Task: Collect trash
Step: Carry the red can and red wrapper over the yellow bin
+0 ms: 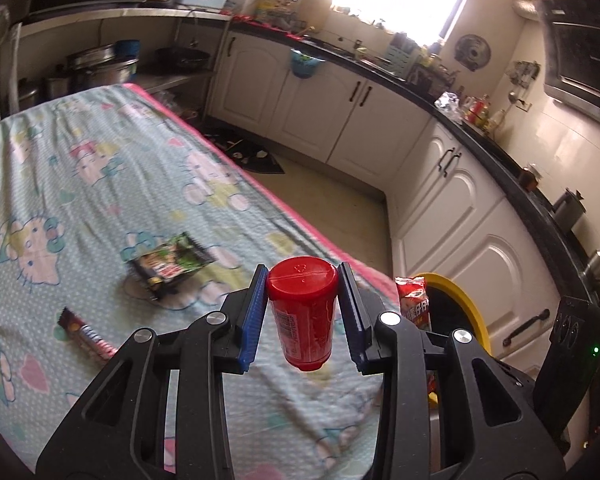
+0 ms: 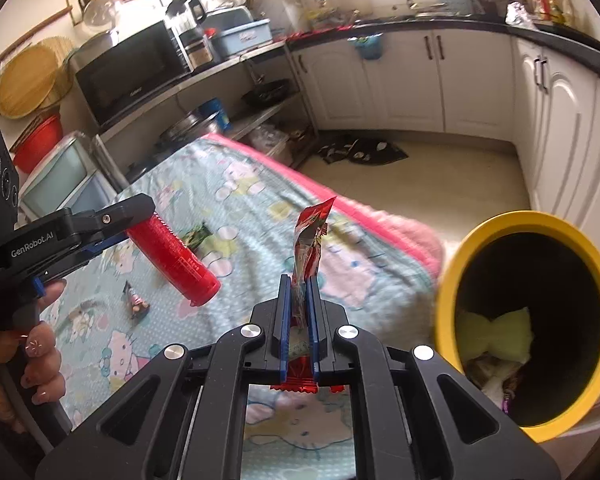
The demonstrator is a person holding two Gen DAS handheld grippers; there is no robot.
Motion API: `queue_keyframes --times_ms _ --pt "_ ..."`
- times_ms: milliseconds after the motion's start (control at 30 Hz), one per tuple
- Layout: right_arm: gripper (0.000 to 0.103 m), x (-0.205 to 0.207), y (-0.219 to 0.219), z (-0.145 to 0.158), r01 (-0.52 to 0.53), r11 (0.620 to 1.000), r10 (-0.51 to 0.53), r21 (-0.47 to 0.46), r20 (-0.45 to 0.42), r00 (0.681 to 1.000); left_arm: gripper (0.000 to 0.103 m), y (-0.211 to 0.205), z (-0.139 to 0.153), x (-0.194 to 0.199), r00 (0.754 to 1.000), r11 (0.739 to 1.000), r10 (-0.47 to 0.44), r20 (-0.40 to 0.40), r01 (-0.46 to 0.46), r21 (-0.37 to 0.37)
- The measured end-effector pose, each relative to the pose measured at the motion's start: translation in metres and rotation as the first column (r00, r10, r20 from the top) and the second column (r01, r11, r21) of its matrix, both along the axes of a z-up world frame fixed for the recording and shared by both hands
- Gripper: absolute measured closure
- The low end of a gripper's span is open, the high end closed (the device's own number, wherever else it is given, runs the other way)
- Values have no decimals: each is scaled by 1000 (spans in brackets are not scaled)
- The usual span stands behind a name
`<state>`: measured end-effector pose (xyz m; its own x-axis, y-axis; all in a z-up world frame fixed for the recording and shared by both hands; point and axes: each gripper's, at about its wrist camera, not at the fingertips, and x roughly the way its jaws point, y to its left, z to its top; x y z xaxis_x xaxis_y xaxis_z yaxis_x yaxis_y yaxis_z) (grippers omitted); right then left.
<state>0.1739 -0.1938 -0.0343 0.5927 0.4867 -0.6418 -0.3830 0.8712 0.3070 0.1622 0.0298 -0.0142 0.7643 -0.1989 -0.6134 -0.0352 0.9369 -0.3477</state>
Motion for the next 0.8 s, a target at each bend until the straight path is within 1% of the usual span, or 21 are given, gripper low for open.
queue_keyframes --times_ms 333,600,800 --pt "95 -3 -52 15 123 992 -122 -6 60 991 75 -48 16 14 995 996 -87 44 86 17" --pt "95 -4 -93 22 230 973 -228 -17 102 968 75 -87 26 25 986 988 -152 72 150 32" --pt "95 -6 -119 20 296 955 -293 -18 110 950 75 -115 29 35 977 980 -197 82 194 46"
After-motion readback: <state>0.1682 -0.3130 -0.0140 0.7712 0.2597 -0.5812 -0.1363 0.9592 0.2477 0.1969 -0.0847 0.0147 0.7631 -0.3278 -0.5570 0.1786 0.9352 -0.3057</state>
